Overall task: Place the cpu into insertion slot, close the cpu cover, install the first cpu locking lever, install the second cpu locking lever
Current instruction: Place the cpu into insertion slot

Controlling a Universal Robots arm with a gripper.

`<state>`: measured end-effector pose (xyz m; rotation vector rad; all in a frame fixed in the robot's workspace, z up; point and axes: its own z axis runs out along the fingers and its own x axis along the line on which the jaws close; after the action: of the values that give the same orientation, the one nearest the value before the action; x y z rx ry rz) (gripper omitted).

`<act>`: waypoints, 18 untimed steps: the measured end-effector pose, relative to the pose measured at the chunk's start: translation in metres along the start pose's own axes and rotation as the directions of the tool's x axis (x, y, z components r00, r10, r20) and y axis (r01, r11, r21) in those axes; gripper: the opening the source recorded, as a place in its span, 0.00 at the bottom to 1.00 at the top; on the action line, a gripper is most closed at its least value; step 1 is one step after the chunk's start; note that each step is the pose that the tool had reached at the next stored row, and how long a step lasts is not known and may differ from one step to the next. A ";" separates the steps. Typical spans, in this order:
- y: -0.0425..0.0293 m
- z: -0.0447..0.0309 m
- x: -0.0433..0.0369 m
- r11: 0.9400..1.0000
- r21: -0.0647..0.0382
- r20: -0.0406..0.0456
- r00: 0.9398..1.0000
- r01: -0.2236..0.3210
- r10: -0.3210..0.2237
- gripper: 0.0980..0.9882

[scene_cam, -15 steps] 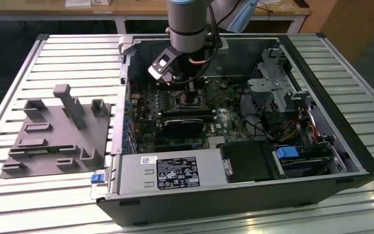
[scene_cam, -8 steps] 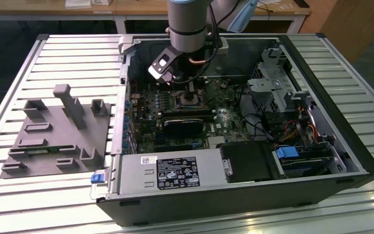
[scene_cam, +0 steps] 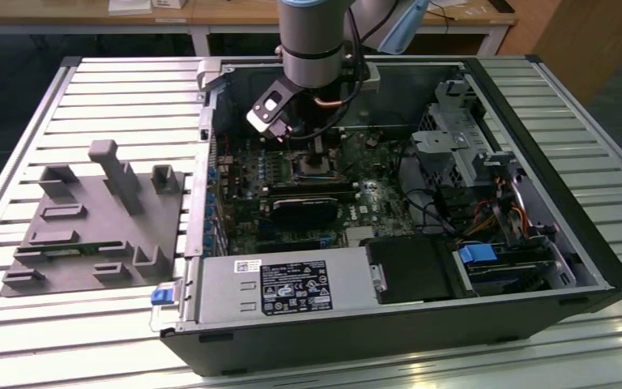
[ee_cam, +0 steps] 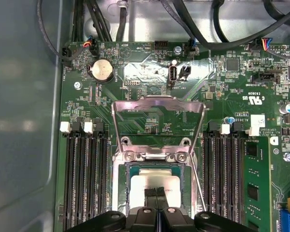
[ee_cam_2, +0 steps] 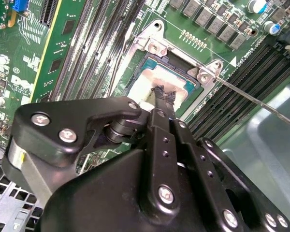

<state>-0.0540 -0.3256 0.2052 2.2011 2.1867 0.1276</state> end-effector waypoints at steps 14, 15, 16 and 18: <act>-0.0005 0.0060 -0.0006 1.000 0.001 -0.004 1.000 0.029 -0.029 0.01; -0.0004 0.0061 -0.0006 1.000 0.001 -0.004 1.000 0.029 -0.029 0.01; -0.0003 0.0061 -0.0006 1.000 0.001 -0.004 1.000 0.029 -0.029 0.01; -0.0003 0.0062 -0.0006 1.000 0.001 -0.004 1.000 0.029 -0.029 0.01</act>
<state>-0.0537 -0.3260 0.1990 2.1703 2.2202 0.1298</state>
